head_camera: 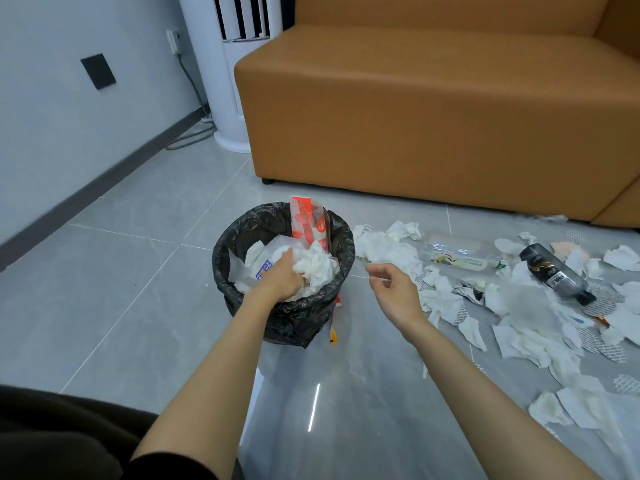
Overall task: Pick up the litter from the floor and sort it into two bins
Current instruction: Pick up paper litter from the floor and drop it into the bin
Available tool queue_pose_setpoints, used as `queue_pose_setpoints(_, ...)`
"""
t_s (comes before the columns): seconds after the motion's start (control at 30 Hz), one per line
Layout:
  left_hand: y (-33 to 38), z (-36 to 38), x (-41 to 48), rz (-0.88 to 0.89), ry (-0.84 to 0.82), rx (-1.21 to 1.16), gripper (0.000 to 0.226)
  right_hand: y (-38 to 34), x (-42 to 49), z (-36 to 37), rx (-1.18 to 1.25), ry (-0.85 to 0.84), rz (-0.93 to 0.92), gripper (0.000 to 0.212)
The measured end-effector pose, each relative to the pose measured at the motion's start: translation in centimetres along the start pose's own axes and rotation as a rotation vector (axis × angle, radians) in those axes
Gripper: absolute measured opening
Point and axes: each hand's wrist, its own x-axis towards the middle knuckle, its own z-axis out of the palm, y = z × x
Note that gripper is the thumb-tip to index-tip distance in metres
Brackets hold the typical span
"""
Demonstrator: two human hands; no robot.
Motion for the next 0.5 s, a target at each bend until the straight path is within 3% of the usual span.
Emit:
queue_pose_setpoints(0.07, -0.3, 0.1, -0.2, 0.010, 0.126, -0.056, 0.070, 0.0, 0.1, -0.1, 0.019, 0.002, 0.011, 0.025)
queue_pose_setpoints(0.17, -0.4, 0.1, -0.7, 0.068, 0.259, -0.102, 0.061, 0.0, 0.1, -0.3, 0.061, 0.008, 0.040, 0.025)
queue_pose_setpoints(0.27, 0.4, 0.1, -1.7, 0.104, 0.309, -0.077, 0.061, 0.6, -0.1, -0.7, 0.108, 0.016, 0.074, 0.024)
queue_pose_setpoints(0.4, 2.4, -0.8, -2.8, 0.249, 0.375, -0.171, 0.078, 1.4, -0.2, -1.2, 0.137, 0.017, 0.116, 0.024)
queue_pose_setpoints(0.5, 5.0, -0.9, -3.7, 0.338, 0.424, -0.215, 0.073, 2.3, -0.5, -1.9, 0.160, 0.032, 0.154, 0.025)
